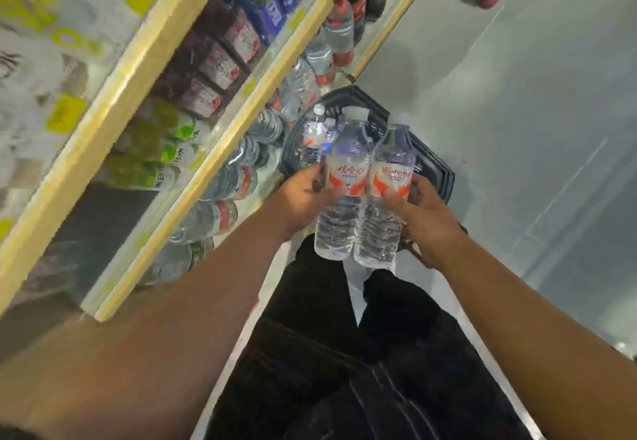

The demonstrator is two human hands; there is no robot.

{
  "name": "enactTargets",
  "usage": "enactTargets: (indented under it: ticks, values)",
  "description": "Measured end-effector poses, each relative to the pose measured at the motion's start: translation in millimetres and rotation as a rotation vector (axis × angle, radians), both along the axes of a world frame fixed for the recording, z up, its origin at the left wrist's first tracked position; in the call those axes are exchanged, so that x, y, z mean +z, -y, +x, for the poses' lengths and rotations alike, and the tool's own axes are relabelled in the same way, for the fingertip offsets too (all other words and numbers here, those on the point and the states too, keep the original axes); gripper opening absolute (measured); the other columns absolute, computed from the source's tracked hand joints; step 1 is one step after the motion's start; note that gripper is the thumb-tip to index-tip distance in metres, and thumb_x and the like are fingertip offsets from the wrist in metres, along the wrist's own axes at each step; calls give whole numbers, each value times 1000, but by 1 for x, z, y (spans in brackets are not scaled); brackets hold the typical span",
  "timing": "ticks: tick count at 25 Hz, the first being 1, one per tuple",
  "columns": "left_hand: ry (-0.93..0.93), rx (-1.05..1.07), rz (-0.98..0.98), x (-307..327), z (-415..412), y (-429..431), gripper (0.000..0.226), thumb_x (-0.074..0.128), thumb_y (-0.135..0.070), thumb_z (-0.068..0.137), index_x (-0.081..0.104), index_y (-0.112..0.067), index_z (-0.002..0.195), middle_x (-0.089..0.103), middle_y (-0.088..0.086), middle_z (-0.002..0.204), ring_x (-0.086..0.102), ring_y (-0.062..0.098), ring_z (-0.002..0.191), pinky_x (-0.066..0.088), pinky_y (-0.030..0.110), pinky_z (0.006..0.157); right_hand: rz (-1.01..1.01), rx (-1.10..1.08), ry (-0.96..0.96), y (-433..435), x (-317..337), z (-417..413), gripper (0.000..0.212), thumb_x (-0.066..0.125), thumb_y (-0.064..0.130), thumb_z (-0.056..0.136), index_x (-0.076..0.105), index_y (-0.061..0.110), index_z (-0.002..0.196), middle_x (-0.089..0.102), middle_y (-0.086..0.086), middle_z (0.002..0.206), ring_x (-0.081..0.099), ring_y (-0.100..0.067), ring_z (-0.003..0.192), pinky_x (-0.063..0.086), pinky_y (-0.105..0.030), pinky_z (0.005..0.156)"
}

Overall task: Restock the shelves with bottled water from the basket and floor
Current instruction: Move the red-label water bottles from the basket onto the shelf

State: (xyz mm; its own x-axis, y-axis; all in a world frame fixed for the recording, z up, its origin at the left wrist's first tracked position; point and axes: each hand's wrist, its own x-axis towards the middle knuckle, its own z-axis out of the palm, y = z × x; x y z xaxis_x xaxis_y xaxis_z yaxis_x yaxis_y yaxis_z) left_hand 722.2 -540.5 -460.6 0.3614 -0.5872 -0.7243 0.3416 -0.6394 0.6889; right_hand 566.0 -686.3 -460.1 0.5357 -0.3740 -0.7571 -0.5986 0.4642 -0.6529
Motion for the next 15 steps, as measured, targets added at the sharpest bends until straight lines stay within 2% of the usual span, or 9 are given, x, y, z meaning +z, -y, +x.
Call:
enactTargets:
  ticks: [2, 4, 6, 9, 10, 12, 13, 15]
  values:
    - [25, 74, -29, 32, -22, -20, 45, 67, -17, 91, 54, -15, 134, 70, 5, 111, 66, 5, 83, 50, 20, 73, 1, 88, 47, -7, 30, -5, 63, 71, 49, 79, 44, 32, 134, 61, 8, 124, 61, -19, 115, 49, -54, 99]
    - [65, 186, -49, 57, -45, -47, 38, 63, -10, 94, 56, -13, 131, 70, 3, 106, 66, 2, 77, 48, 16, 66, -9, 206, 55, -21, 59, -9, 71, 70, 54, 70, 44, 34, 133, 60, 9, 121, 61, -19, 114, 49, -54, 99]
    - [58, 345, -50, 77, -66, -74, 39, 65, -12, 92, 58, -15, 130, 71, -1, 109, 67, 6, 86, 50, 20, 70, -8, 303, 72, -36, 80, -10, 79, 71, 56, 65, 43, 34, 136, 60, 7, 124, 60, -20, 114, 48, -56, 99]
    - [87, 530, -58, 103, -98, -121, 38, 67, -19, 91, 60, -23, 128, 72, -4, 114, 68, 13, 101, 52, 34, 87, 11, 454, 148, -66, 102, -8, 65, 72, 41, 81, 43, 31, 138, 60, 6, 119, 61, -14, 107, 50, -48, 96]
    - [102, 581, -66, 111, -108, -137, 35, 66, -19, 91, 62, -23, 125, 72, -5, 113, 68, 14, 103, 52, 35, 91, 31, 507, 164, -77, 105, -7, 60, 71, 37, 84, 45, 28, 137, 62, 6, 117, 62, -10, 101, 53, -40, 88]
    - [128, 694, -75, 126, -131, -168, 32, 68, -21, 89, 64, -24, 121, 73, -4, 112, 68, 14, 104, 51, 38, 95, 71, 611, 200, -104, 117, -4, 38, 68, 30, 87, 51, 26, 121, 65, 11, 106, 64, 1, 86, 53, -25, 68]
    - [148, 748, -83, 133, -142, -186, 37, 70, -27, 85, 64, -24, 122, 72, -3, 113, 67, 15, 107, 50, 42, 98, 76, 671, 206, -121, 123, -3, 30, 68, 28, 88, 52, 27, 113, 64, 12, 103, 64, 3, 81, 52, -23, 63]
    - [174, 822, -103, 142, -163, -219, 51, 71, -38, 77, 62, -25, 125, 71, -3, 118, 65, 17, 112, 48, 45, 102, 94, 787, 187, -154, 135, -2, 38, 70, 32, 84, 50, 27, 116, 64, 9, 107, 63, -2, 88, 53, -29, 68]
